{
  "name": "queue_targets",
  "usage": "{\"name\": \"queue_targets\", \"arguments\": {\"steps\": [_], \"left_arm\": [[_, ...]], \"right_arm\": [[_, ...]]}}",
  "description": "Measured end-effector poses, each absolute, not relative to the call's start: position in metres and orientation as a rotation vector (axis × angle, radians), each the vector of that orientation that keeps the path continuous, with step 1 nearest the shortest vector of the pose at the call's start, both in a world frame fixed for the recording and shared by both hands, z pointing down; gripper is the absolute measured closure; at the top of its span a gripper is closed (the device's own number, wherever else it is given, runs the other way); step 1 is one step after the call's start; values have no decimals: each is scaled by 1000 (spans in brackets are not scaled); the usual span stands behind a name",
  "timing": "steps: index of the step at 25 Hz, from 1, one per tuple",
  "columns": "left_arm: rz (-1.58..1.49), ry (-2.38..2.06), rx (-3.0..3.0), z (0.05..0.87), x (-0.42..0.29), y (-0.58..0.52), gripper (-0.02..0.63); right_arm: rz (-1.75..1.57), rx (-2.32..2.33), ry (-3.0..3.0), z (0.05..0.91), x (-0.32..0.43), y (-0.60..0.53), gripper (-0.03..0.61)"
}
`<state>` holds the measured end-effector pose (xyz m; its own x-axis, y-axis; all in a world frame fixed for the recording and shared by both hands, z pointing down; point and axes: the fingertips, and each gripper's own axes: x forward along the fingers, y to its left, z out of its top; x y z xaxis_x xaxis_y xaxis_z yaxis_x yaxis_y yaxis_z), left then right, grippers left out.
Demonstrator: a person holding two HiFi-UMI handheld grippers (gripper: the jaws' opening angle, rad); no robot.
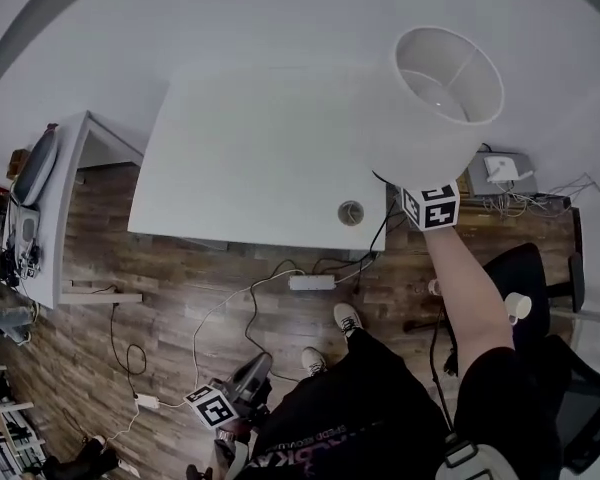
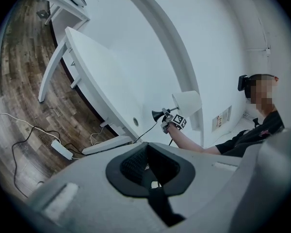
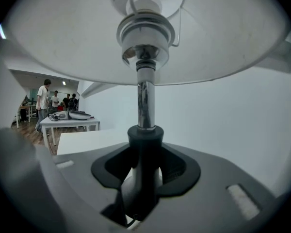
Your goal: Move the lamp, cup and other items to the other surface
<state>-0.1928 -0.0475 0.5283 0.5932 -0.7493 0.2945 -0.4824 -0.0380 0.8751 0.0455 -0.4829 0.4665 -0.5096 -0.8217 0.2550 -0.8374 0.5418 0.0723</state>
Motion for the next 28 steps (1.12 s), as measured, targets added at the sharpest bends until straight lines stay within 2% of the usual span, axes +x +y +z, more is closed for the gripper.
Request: {"name": "queue_targets", "arguments": {"steps": [28], "left_arm": [[-150,-669,1955,504,-184,-20,620]], "right_arm": [[29,1952,-2205,382,227,-311,428]]}}
